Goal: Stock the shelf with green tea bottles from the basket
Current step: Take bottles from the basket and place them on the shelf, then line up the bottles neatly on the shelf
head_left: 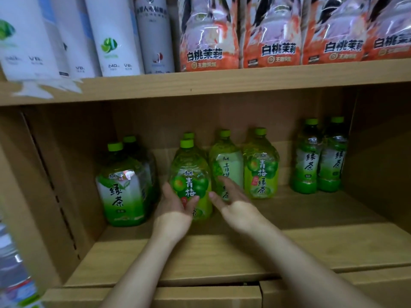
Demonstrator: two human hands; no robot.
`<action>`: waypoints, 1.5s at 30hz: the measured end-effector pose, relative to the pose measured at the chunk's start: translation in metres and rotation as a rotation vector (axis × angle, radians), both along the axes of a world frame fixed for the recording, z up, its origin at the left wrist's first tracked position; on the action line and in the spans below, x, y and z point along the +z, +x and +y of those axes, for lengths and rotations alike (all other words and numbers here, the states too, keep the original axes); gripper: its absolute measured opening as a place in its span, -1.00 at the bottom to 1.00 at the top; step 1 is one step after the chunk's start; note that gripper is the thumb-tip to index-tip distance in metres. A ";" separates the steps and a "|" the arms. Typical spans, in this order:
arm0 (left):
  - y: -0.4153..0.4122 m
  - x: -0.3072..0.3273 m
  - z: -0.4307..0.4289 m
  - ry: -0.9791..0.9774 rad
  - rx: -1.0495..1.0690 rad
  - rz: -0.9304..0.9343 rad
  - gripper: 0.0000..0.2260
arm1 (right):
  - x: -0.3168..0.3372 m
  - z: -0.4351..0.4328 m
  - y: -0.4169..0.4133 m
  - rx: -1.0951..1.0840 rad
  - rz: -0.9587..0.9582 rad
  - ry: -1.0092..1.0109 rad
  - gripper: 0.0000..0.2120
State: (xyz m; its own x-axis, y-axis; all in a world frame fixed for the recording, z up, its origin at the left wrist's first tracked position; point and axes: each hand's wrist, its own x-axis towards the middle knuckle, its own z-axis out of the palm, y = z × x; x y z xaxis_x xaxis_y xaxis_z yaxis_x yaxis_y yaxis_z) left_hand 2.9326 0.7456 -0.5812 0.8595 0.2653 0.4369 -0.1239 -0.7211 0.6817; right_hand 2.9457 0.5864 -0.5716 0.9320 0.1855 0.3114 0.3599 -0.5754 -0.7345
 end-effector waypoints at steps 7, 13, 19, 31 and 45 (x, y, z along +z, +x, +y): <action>0.013 0.000 0.003 -0.092 -0.001 0.087 -0.37 | -0.006 0.005 0.019 0.014 0.091 -0.067 -0.31; -0.001 0.013 0.005 -0.107 0.038 0.137 -0.32 | 0.021 -0.023 -0.024 -0.032 -0.040 -0.037 -0.42; -0.069 0.026 -0.049 0.114 -0.054 -0.464 -0.49 | 0.049 -0.071 -0.126 -0.021 -0.417 -0.343 -0.57; -0.173 -0.005 -0.253 0.262 -1.074 -0.377 -0.74 | 0.061 -0.242 -0.322 -0.484 -0.149 -0.909 -0.75; -0.318 -0.087 -0.499 0.294 -1.734 -0.047 -0.76 | 0.007 -0.354 -0.562 -0.982 0.128 0.198 -0.59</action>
